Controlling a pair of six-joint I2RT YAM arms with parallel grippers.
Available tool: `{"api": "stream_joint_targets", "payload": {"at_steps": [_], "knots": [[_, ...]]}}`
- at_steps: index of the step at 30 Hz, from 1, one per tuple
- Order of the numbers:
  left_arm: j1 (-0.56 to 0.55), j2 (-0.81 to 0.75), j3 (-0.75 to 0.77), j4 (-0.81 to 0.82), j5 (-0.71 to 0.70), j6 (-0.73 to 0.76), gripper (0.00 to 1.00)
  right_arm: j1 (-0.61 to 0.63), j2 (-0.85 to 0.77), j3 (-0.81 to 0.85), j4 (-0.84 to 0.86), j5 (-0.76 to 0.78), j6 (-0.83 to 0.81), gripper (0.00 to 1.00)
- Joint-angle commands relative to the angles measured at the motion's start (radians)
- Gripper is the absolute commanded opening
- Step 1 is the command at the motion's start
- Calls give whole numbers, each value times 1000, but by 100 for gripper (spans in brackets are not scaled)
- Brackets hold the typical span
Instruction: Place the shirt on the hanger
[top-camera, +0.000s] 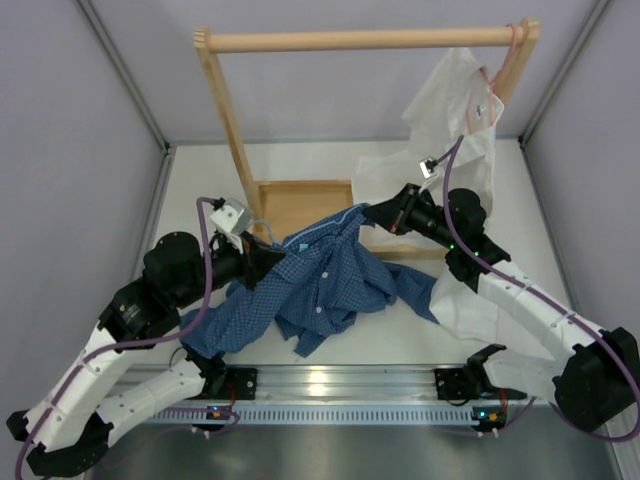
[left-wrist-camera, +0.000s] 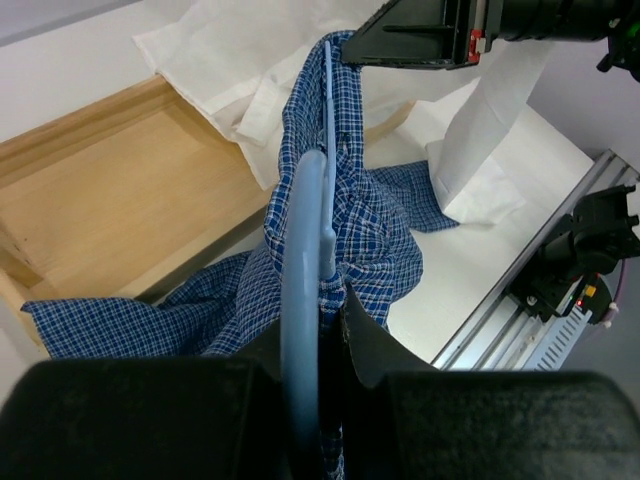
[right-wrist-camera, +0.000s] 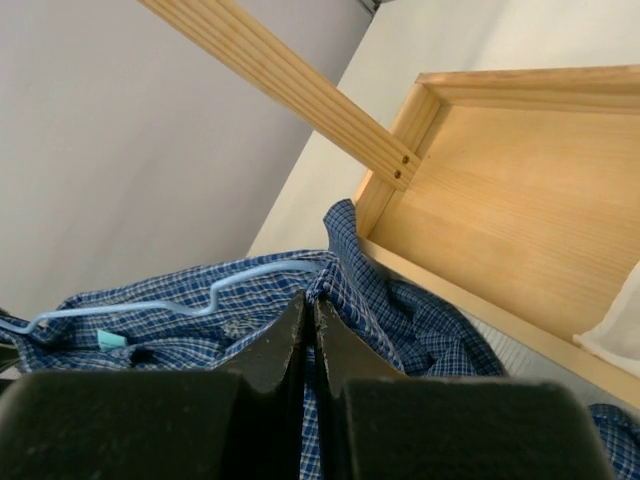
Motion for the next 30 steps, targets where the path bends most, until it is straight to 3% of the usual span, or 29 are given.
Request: {"api": "stream_joint_targets", "payload": {"at_steps": [1, 7, 10, 13, 19, 30], "knots": [[-2, -28, 65, -36, -91, -58, 0, -26, 11, 67, -95, 69, -73, 0], [-2, -25, 83, -25, -90, -76, 0, -26, -1, 22, -132, 127, -82, 0], [-2, -28, 77, -19, -16, -64, 0, -26, 13, 35, -140, 147, -96, 0], [-2, -33, 62, -12, 94, -50, 0, -27, 46, 82, -152, 152, -119, 0], [-2, -56, 22, -18, 139, -27, 0, -29, 75, 208, -227, 210, -206, 0], [-2, 65, 72, -88, -53, -45, 0, -13, -13, 263, -230, 65, -337, 0]]}}
